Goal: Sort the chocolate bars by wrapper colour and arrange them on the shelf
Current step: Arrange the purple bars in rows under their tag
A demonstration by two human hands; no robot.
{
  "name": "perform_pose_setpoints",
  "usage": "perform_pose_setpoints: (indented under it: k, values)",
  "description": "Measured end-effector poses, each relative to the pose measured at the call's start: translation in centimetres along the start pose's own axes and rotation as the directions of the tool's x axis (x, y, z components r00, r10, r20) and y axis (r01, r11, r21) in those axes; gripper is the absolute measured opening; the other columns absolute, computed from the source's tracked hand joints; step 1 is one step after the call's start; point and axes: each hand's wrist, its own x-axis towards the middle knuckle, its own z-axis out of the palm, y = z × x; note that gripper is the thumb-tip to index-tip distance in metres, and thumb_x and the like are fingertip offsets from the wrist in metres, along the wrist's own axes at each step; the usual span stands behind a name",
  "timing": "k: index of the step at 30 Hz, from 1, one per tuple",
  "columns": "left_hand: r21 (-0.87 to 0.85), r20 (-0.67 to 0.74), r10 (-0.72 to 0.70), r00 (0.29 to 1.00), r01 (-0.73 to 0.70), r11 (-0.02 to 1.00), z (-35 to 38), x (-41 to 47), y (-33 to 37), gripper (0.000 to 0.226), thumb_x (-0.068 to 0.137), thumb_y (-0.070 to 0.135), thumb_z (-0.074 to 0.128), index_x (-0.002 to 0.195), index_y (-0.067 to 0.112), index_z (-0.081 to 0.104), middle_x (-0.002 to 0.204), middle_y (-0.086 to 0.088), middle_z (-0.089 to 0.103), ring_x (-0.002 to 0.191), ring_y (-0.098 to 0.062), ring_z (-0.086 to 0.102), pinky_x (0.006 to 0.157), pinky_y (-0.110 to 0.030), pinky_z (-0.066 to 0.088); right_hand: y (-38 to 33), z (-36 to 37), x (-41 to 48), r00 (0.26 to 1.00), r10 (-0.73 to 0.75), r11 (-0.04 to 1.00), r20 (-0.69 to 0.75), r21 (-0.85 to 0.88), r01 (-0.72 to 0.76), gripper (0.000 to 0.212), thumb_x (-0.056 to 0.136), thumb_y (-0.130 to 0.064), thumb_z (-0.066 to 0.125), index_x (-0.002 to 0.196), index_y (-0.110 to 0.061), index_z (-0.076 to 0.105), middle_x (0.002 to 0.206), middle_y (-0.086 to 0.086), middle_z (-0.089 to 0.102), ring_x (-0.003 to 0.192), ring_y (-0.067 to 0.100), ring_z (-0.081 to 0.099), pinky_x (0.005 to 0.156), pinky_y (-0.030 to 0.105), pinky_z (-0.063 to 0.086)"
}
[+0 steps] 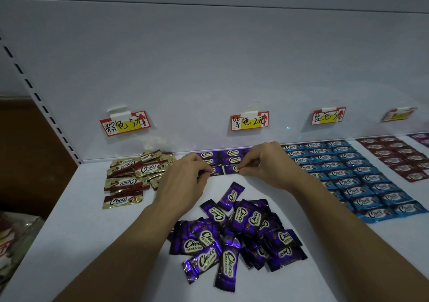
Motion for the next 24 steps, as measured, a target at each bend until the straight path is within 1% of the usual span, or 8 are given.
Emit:
perform_pose_setpoints:
  k: [4, 12, 18, 20, 21, 22, 23, 24]
  values:
    - [0.003, 0.002, -0.005, 1.0, 0.005, 1.0, -0.2, 0.0, 0.2, 0.017, 0.097, 0.026, 0.064, 0.108, 0.03, 0.076, 0.106, 0.014, 0.062, 0.083, -0.005, 0.053, 0.071, -0.027, 0.049, 0.0, 0.2, 0.0, 1.0, -0.014, 1.0, -0.005, -0.006, 0.014, 0.014, 0.082, -0.023, 0.083, 0.095, -0.022, 0.081, 0.083, -0.014, 0.069, 0.074, -0.011, 0.061, 0.066, 0.008, 0.046]
    - [0.01, -0.003, -0.017, 1.0, 0.017, 1.0, -0.2, 0.0, 0.4, 0.017, 0.098, 0.026, 0.063, 0.108, 0.03, 0.076, 0.107, 0.013, 0.061, 0.082, -0.004, 0.05, 0.069, -0.025, 0.045, -0.5, 0.4, 0.1, 1.0, -0.013, 1.0, -0.027, -0.023, 0.013, 0.015, 0.083, -0.022, 0.082, 0.099, -0.022, 0.081, 0.087, -0.013, 0.069, 0.078, 0.002, 0.064, 0.067, 0.003, 0.044]
    - [0.017, 0.004, 0.002, 1.0, -0.002, 1.0, -0.2, -0.1, 0.3, 0.017, 0.096, 0.025, 0.065, 0.109, 0.028, 0.076, 0.104, 0.013, 0.061, 0.081, -0.004, 0.049, 0.071, -0.024, 0.045, -0.6, 0.4, 0.0, 1.0, -0.005, 1.0, -0.023, -0.026, 0.004, 0.018, 0.083, -0.023, 0.082, 0.101, -0.02, 0.08, 0.087, -0.012, 0.069, 0.071, -0.002, 0.06, 0.065, 0.003, 0.042]
    - [-0.069, -0.039, -0.021, 0.999, 0.018, 0.997, -0.4, -0.1, 0.6, 0.02, 0.095, 0.024, 0.066, 0.113, 0.028, 0.073, 0.094, 0.013, 0.061, 0.076, -0.003, 0.051, 0.07, -0.021, 0.044, -0.9, 0.1, -0.2, 0.998, 0.012, 1.0, -0.068, 0.006, -0.012, 0.02, 0.083, -0.026, 0.081, 0.102, -0.02, 0.079, 0.082, -0.019, 0.064, 0.072, -0.004, 0.06, 0.065, 0.004, 0.043]
    - [-0.225, -0.058, -0.086, 0.995, 0.071, 0.972, -0.5, 0.0, 1.0, 0.023, 0.095, 0.021, 0.065, 0.117, 0.027, 0.07, 0.088, 0.011, 0.061, 0.072, -0.003, 0.052, 0.067, -0.02, 0.044, -1.3, -0.2, -0.3, 0.994, 0.018, 0.999, -0.105, 0.03, -0.015, 0.019, 0.084, -0.027, 0.08, 0.103, -0.022, 0.078, 0.081, -0.02, 0.063, 0.075, -0.005, 0.061, 0.064, 0.005, 0.043]
    - [-0.483, -0.022, -0.199, 0.98, 0.164, 0.86, -0.8, 0.2, 1.5, 0.026, 0.096, 0.017, 0.061, 0.121, 0.025, 0.066, 0.084, 0.006, 0.059, 0.067, -0.004, 0.05, 0.063, -0.02, 0.042, -1.7, -0.3, -0.4, 0.99, 0.02, 0.997, -0.143, 0.071, -0.009, 0.018, 0.085, -0.027, 0.08, 0.103, -0.024, 0.077, 0.081, -0.019, 0.065, 0.077, -0.004, 0.062, 0.063, 0.007, 0.044]
    - [-0.762, 0.09, -0.29, 0.953, 0.253, 0.597, -1.4, 0.3, 2.2, 0.031, 0.098, 0.014, 0.054, 0.127, 0.021, 0.062, 0.083, 0.0, 0.057, 0.063, -0.007, 0.047, 0.058, -0.023, 0.038, -2.4, -0.5, -0.5, 0.984, 0.01, 0.992, -0.18, 0.129, 0.013, 0.018, 0.085, -0.027, 0.08, 0.102, -0.025, 0.076, 0.081, -0.017, 0.067, 0.077, -0.001, 0.064, 0.062, 0.009, 0.046]
    - [-0.92, 0.229, -0.305, 0.924, 0.308, 0.242, -2.1, 0.4, 2.8, 0.037, 0.098, 0.013, 0.048, 0.134, 0.018, 0.057, 0.083, -0.005, 0.055, 0.062, -0.011, 0.043, 0.057, -0.026, 0.032, -3.2, -0.5, -0.7, 0.977, -0.011, 0.98, -0.214, 0.194, 0.054, 0.018, 0.085, -0.027, 0.08, 0.102, -0.025, 0.076, 0.08, -0.015, 0.068, 0.076, 0.003, 0.066, 0.062, 0.012, 0.049]
